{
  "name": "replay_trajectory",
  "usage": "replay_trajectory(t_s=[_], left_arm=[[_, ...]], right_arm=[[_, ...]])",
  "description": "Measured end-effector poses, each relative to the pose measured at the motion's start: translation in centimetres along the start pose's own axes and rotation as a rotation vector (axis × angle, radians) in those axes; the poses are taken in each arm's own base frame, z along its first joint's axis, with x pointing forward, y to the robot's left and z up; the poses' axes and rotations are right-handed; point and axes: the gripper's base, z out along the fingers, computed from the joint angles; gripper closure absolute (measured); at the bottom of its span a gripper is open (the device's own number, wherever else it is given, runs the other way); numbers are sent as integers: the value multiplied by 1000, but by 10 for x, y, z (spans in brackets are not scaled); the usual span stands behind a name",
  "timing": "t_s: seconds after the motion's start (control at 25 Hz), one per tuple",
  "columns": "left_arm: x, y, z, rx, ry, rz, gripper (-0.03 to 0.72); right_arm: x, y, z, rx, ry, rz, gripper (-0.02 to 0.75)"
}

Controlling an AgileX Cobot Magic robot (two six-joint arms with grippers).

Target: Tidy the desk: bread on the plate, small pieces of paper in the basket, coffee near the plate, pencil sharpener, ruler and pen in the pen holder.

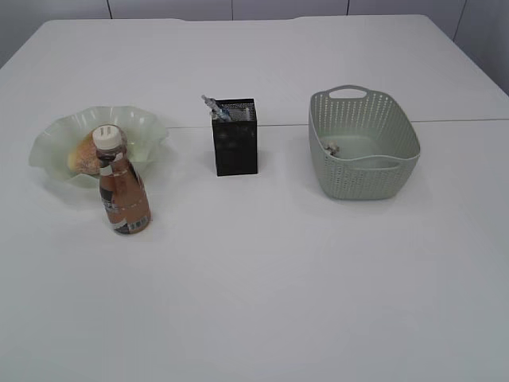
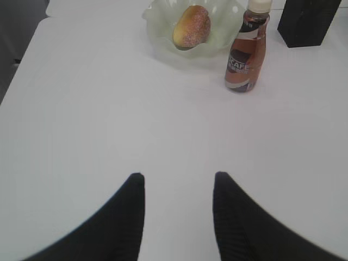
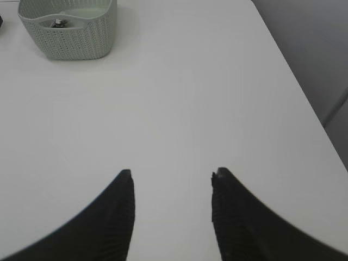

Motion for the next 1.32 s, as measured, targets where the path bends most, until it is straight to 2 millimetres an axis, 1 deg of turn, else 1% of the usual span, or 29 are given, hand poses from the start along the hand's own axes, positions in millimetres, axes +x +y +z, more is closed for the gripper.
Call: replay_trajectory(t_s=[0.28, 0.52, 1.32], left_arm=[[0, 1, 0, -15, 1, 8, 381], [0, 1, 0, -15, 1, 8, 381], [0, 2, 0, -18, 1, 9, 381]], right_arm=[[0, 2, 0, -18, 2, 2, 391], [1, 8, 0, -85, 4, -51, 391], [1, 8, 0, -92, 3, -64, 391]])
